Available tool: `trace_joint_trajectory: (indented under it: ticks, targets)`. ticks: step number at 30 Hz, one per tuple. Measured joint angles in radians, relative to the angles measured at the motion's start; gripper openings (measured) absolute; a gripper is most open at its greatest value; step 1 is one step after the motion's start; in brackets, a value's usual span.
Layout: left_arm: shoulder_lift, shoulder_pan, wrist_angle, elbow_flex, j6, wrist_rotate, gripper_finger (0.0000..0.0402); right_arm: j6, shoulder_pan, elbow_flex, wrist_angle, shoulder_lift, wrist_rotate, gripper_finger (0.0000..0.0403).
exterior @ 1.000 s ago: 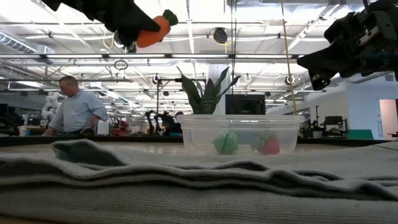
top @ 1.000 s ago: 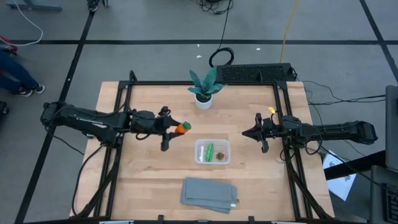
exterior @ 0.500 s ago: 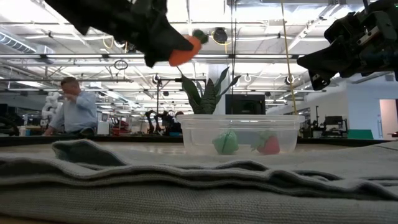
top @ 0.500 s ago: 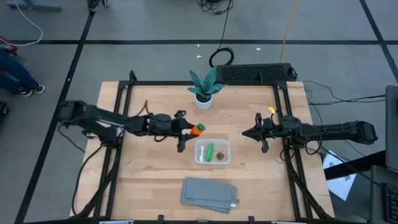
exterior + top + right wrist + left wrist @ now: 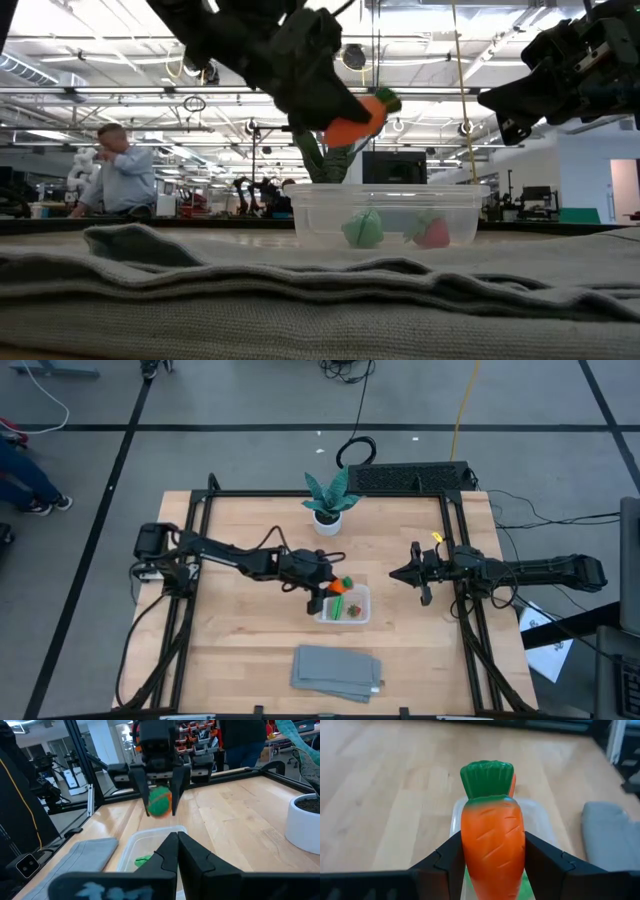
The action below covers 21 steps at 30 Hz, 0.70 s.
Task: Pick and placing Produce into tupperware
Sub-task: Put the orange carrot into the transparent container
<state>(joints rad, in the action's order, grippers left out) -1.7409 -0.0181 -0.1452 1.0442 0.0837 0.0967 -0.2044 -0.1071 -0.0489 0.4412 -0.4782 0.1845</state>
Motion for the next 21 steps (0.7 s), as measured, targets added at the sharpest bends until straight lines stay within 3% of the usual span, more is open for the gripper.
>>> trace_joint_trajectory:
  ticks: [12, 21]
  targets:
    - [-0.009, -0.033, 0.015, -0.066, 0.046, -0.013, 0.0170, 0.006, 0.000, 0.000, -0.005, -0.001, 0.000, 0.0000]
    - [-0.106, -0.048, -0.070, -0.072, 0.038, -0.026, 0.0170, 0.004, 0.000, 0.000, 0.005, -0.005, 0.000, 0.0000]
